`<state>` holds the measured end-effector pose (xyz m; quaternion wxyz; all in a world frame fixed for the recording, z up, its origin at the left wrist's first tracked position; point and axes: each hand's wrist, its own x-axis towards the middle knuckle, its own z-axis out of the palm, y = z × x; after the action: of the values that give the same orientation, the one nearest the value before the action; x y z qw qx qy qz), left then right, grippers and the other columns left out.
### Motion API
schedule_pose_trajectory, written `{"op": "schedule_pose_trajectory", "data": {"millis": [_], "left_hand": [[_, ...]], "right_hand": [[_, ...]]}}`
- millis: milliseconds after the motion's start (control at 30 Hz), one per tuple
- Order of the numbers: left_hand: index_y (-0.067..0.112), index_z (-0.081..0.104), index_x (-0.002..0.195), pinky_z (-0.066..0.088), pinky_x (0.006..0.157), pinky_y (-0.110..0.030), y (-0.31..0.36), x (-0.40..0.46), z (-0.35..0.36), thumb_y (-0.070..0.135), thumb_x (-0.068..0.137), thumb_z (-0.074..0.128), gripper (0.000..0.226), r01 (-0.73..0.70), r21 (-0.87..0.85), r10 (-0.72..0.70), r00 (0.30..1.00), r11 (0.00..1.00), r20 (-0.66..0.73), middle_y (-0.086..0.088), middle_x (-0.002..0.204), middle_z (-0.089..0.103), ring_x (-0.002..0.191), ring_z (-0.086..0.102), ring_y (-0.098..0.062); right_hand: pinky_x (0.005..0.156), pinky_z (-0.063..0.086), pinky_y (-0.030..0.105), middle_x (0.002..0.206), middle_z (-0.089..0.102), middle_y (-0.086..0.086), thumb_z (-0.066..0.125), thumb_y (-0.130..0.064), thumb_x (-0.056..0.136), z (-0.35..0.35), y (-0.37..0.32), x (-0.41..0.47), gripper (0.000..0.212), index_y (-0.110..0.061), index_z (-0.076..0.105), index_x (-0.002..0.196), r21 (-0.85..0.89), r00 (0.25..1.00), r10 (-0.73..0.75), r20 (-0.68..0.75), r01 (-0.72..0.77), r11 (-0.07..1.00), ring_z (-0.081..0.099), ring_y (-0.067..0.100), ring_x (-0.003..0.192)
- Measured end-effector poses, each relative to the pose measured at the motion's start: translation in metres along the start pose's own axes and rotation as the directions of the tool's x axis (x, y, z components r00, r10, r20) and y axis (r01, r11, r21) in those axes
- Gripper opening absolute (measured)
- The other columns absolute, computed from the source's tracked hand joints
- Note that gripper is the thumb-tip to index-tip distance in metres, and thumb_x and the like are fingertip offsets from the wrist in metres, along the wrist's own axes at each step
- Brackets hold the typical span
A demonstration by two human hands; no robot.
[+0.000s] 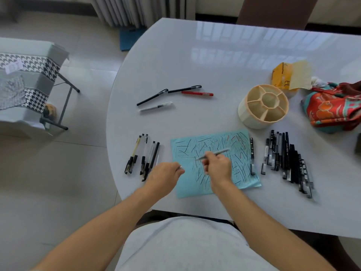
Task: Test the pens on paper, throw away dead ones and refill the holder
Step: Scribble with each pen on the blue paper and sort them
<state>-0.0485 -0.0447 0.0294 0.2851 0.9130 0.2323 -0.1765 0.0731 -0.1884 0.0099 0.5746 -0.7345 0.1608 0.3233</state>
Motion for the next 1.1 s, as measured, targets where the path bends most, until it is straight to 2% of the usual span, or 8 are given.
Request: {"op": "schedule_pose_trajectory", "data": {"millis": [100, 200, 333, 500, 633, 733, 867, 1100], "left_hand": [[0.018, 0.056, 0.083, 0.044, 0.066, -0.037, -0.028, -0.018, 0.007, 0.04, 0.103, 0.044, 0.031, 0.034, 0.03, -0.033, 0.999, 0.999, -0.028, 0.002, 0.077, 0.065, 0.073, 0.057, -0.023], [0.02, 0.066, 0.101, 0.05, 0.077, -0.035, -0.038, -0.027, 0.016, 0.039, 0.102, 0.047, 0.027, -0.027, -0.011, 0.026, 0.998, 1.0, -0.054, 0.009, 0.097, 0.069, 0.087, 0.062, -0.015], [0.018, 0.069, 0.106, 0.046, 0.098, -0.031, -0.028, -0.024, 0.03, 0.038, 0.101, 0.05, 0.028, -0.127, -0.016, 0.126, 0.99, 0.992, -0.057, 0.01, 0.137, 0.058, 0.125, 0.053, -0.011], [0.012, 0.07, 0.095, 0.044, 0.095, -0.029, -0.019, -0.023, 0.038, 0.032, 0.1, 0.052, 0.028, -0.238, 0.001, 0.238, 0.968, 0.971, -0.076, 0.0, 0.122, 0.062, 0.12, 0.052, -0.015], [0.013, 0.071, 0.097, 0.039, 0.1, -0.025, -0.022, -0.023, 0.04, 0.034, 0.101, 0.051, 0.029, -0.212, -0.008, 0.21, 0.974, 0.977, -0.088, 0.003, 0.131, 0.06, 0.127, 0.048, -0.012], [0.014, 0.071, 0.1, 0.035, 0.108, -0.027, -0.023, -0.023, 0.04, 0.036, 0.101, 0.05, 0.03, -0.191, -0.017, 0.189, 0.98, 0.982, -0.062, 0.004, 0.141, 0.056, 0.136, 0.042, -0.011], [0.017, 0.069, 0.107, 0.034, 0.11, -0.028, -0.025, -0.02, 0.041, 0.04, 0.102, 0.049, 0.032, -0.146, -0.052, 0.145, 0.989, 0.988, -0.024, 0.005, 0.142, 0.055, 0.137, 0.041, -0.01], [0.025, 0.069, 0.105, 0.048, 0.088, -0.03, -0.014, -0.015, 0.036, 0.045, 0.099, 0.052, 0.027, -0.087, -0.162, 0.073, 0.993, 0.983, -0.094, 0.013, 0.112, 0.064, 0.103, 0.054, -0.006]], "right_hand": [[0.047, 0.047, 0.025, 0.065, 0.072, 0.002, 0.064, -0.022, 0.099, -0.033, -0.016, 0.024, 0.023, -0.007, 0.072, 0.082, -0.116, 0.996, -0.089, -0.013, 0.086, 0.99, 0.06, 0.013, 0.055], [0.059, 0.057, 0.032, 0.079, 0.078, 0.005, 0.065, -0.016, 0.098, -0.037, -0.016, 0.027, 0.012, -0.01, 0.073, 0.091, -0.164, 0.972, -0.145, 0.186, 0.176, 0.971, 0.07, 0.021, 0.068], [0.074, 0.064, 0.041, 0.087, 0.078, 0.004, 0.065, -0.012, 0.091, -0.021, 0.004, 0.017, 0.013, -0.016, 0.078, 0.093, -0.231, 0.905, -0.233, 0.357, 0.327, 0.916, 0.076, 0.025, 0.086], [0.065, 0.06, 0.039, 0.078, 0.075, -0.007, 0.062, -0.032, 0.088, -0.01, 0.015, 0.015, 0.014, -0.033, 0.075, 0.092, -0.457, 0.826, -0.315, 0.466, 0.53, 0.714, 0.07, 0.012, 0.07], [0.061, 0.056, 0.029, 0.072, 0.071, -0.016, 0.059, -0.039, 0.089, -0.006, 0.014, 0.019, 0.015, -0.034, 0.072, 0.091, -0.52, 0.803, -0.345, 0.485, 0.582, 0.625, 0.067, 0.003, 0.065], [0.058, 0.054, 0.031, 0.066, 0.068, -0.014, 0.056, -0.041, 0.091, -0.006, 0.005, 0.025, 0.019, -0.029, 0.072, 0.09, -0.48, 0.822, -0.394, 0.412, 0.563, 0.673, 0.064, 0.007, 0.06], [0.064, 0.063, 0.042, 0.079, 0.075, 0.0, 0.064, -0.024, 0.093, -0.009, 0.0, 0.024, 0.009, -0.027, 0.072, 0.09, -0.359, 0.87, -0.356, 0.341, 0.471, 0.806, 0.073, 0.022, 0.073], [0.064, 0.06, 0.037, 0.078, 0.073, 0.014, 0.064, 0.001, 0.095, -0.025, 0.003, -0.003, 0.004, -0.001, 0.064, 0.091, -0.038, 0.876, -0.187, 0.445, 0.227, 0.973, 0.07, 0.031, 0.076]]}}
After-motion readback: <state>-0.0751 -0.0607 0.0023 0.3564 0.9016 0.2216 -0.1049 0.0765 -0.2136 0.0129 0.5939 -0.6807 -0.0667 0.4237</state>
